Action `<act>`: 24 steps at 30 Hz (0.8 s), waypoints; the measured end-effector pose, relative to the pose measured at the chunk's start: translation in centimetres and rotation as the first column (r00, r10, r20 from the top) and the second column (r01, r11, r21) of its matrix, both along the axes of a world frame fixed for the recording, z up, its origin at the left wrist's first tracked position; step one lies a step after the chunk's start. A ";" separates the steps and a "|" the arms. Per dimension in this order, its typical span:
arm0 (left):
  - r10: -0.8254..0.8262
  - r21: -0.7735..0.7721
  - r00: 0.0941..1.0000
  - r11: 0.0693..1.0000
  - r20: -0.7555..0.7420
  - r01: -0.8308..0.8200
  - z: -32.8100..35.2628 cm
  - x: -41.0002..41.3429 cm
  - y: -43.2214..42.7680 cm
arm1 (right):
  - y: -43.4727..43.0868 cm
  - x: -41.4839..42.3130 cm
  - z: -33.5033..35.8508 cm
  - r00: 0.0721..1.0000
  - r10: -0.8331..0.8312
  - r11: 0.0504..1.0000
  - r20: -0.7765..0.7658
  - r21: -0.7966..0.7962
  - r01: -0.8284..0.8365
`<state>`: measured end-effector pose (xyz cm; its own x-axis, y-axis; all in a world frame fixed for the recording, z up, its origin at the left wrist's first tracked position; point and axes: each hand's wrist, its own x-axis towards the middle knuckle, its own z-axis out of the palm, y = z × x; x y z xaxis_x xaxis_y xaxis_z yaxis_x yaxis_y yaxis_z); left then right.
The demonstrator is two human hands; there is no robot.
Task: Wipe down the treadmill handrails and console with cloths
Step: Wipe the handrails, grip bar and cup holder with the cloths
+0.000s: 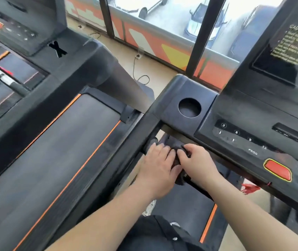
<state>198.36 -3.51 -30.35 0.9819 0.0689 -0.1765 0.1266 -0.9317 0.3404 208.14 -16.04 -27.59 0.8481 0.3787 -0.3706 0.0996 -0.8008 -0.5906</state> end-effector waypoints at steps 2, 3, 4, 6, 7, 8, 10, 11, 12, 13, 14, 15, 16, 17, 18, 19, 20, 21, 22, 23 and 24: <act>-0.002 0.085 0.999 0.996 -0.053 0.006 -0.4 0.8 0.2 | -1.3 -0.2 0.1 0.996 -0.090 0.995 -0.022 0.037 0.091; -0.018 0.129 0.998 0.991 -0.066 0.026 -0.2 1.4 0.4 | -2.2 -0.3 0.4 0.990 -0.136 0.989 -0.040 0.054 0.138; -0.047 0.183 0.995 0.981 -0.083 0.061 0.3 2.0 0.6 | -3.3 -0.4 0.7 0.984 -0.168 0.983 -0.053 0.068 0.172; -0.096 0.250 0.983 0.959 -0.159 0.134 1.6 3.8 1.4 | -5.7 -0.9 1.2 0.979 -0.198 0.977 -0.037 0.075 0.200; -0.099 0.255 0.970 0.954 -0.224 0.156 2.0 5.0 1.6 | -7.0 -1.3 1.3 0.979 -0.202 0.978 -0.022 0.055 0.203; -0.091 0.255 0.952 0.952 -0.293 0.170 2.5 6.1 1.7 | -8.3 -1.7 1.5 0.981 -0.195 0.981 -0.012 0.016 0.195; -0.076 0.239 0.918 0.954 -0.389 0.181 2.8 7.6 1.3 | -10.4 -2.5 1.9 0.984 -0.175 0.984 -0.014 -0.039 0.175; -0.079 0.231 0.911 0.955 -0.406 0.186 2.8 7.5 1.0 | -11.3 -3.0 2.1 0.986 -0.166 0.985 -0.020 -0.055 0.165; -0.094 0.239 0.916 0.950 -0.390 0.199 2.6 6.8 0.5 | -12.0 -3.4 2.3 0.989 -0.146 0.987 -0.028 -0.078 0.143; -0.117 0.258 0.939 0.944 -0.322 0.206 2.2 5.6 0.1 | -12.7 -3.7 2.3 0.992 -0.121 0.988 -0.029 -0.103 0.117; -0.131 0.274 0.962 0.942 -0.239 0.196 1.8 3.9 0.0 | -13.1 -4.0 2.4 0.995 -0.095 0.987 -0.031 -0.136 0.090; -0.151 0.266 0.972 0.944 -0.182 0.197 1.3 2.0 -0.1 | -13.5 -4.3 2.5 0.997 -0.075 0.984 -0.034 -0.164 0.069; -0.181 0.260 0.975 0.943 -0.130 0.209 0.8 0.2 -0.2 | -13.8 -4.4 2.7 0.998 -0.058 0.980 -0.033 -0.193 0.051; -0.197 0.255 0.977 0.943 -0.085 0.212 0.3 -1.0 0.0 | -14.2 -4.6 2.7 0.999 -0.036 0.977 -0.028 -0.212 0.030; -0.203 0.254 0.977 0.944 -0.061 0.212 -0.1 -1.4 0.2 | -14.4 -4.7 2.8 1.000 -0.014 0.970 -0.024 -0.244 0.007; -0.200 0.267 0.977 0.940 -0.067 0.211 -0.1 -1.0 0.2 | -14.7 -4.8 2.8 1.000 0.004 0.960 -0.015 -0.279 -0.008; -0.197 0.285 0.974 0.933 -0.109 0.221 0.3 0.2 0.1 | -14.9 -4.9 2.9 1.000 0.015 0.946 -0.007 -0.325 -0.016; -0.188 0.304 0.968 0.924 -0.168 0.232 1.1 1.8 -0.2 | -15.2 -5.0 2.8 1.000 0.020 0.929 0.005 -0.370 -0.017; -0.171 0.298 0.961 0.926 -0.218 0.232 1.8 3.8 -0.4 | -15.3 -5.1 2.8 1.000 0.018 0.913 0.015 -0.407 -0.011; -0.145 0.250 0.948 0.943 -0.282 0.219 2.2 5.7 -0.3 | -15.5 -5.2 2.7 0.999 0.019 0.901 0.028 -0.433 -0.005; -0.113 0.193 0.926 0.962 -0.360 0.193 2.2 7.2 -0.3 | -15.5 -5.2 2.6 0.999 0.019 0.892 0.028 -0.452 -0.005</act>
<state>205.56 -3.79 -28.11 0.8651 -0.0008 -0.5016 0.0483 -0.9952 0.0849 202.91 -31.57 -25.02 0.8583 0.1869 -0.4779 0.1232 -0.9791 -0.1616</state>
